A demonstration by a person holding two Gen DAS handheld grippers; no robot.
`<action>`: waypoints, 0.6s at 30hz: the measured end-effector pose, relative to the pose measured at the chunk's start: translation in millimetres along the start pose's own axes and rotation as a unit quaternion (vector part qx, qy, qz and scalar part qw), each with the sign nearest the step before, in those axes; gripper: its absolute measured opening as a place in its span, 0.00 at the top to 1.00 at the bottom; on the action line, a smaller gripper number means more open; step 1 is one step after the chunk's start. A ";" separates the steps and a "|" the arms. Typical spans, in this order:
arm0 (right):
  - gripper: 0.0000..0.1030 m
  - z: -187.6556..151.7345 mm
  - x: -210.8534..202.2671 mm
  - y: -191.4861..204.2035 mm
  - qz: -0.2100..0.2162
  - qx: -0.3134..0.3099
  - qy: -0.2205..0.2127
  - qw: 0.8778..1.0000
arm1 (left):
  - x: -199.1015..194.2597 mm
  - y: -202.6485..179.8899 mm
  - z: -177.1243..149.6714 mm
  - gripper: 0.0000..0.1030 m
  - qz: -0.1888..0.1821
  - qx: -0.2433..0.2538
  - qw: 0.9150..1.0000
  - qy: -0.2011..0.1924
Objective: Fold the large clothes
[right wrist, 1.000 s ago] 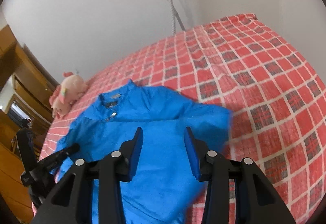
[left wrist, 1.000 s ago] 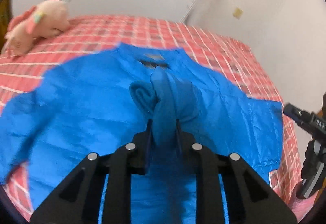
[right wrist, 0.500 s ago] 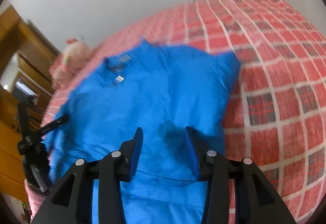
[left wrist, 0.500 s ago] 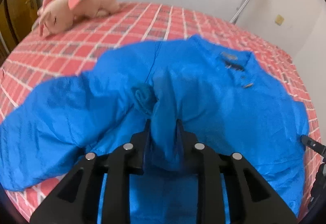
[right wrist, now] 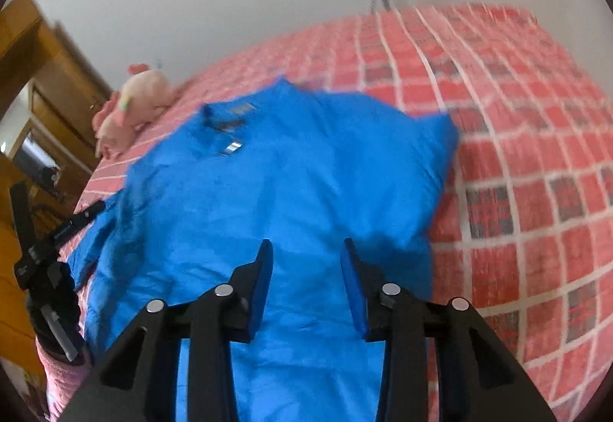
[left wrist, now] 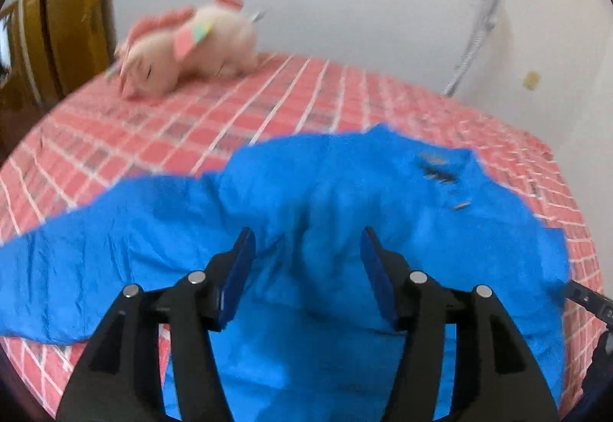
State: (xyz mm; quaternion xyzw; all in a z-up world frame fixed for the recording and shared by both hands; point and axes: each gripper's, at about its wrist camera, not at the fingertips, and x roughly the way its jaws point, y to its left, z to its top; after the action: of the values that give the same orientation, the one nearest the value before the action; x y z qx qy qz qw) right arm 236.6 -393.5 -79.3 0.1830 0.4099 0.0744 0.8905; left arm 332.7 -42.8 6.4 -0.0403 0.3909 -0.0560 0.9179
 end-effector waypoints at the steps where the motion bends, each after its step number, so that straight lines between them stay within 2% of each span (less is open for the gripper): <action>1: 0.63 -2.6 2.5 5.2 -0.002 -0.005 0.007 1.000 | -3.4 -7.7 -1.8 0.45 -0.006 0.011 1.000 -0.003; 4: 0.64 -7.5 18.9 11.1 -0.006 -0.012 0.033 0.999 | 9.4 -33.7 -13.7 0.45 -0.027 0.046 0.998 0.021; 6: 0.64 -10.4 31.6 7.7 -0.018 -0.007 0.050 0.999 | 28.8 -44.4 -22.0 0.45 -0.017 0.061 0.997 0.043; 9: 0.64 -13.2 45.8 -0.3 -0.025 0.004 0.069 0.997 | 56.6 -46.6 -31.4 0.46 -0.005 0.073 0.994 0.082; 11: 0.64 -15.4 51.7 -1.6 -0.025 0.003 0.073 0.997 | 72.1 -41.4 -37.7 0.45 -0.018 0.067 0.992 0.107; 18: 0.64 -21.4 56.2 5.0 -0.045 -0.004 0.063 0.997 | 74.9 -41.1 -42.0 0.46 -0.007 0.083 0.992 0.100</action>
State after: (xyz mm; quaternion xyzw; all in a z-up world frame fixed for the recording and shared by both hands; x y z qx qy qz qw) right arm 257.2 -367.3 -129.6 0.1559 0.4730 0.0475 0.8659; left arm 350.9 -94.8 -71.2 0.0388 0.4747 -0.0980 0.8738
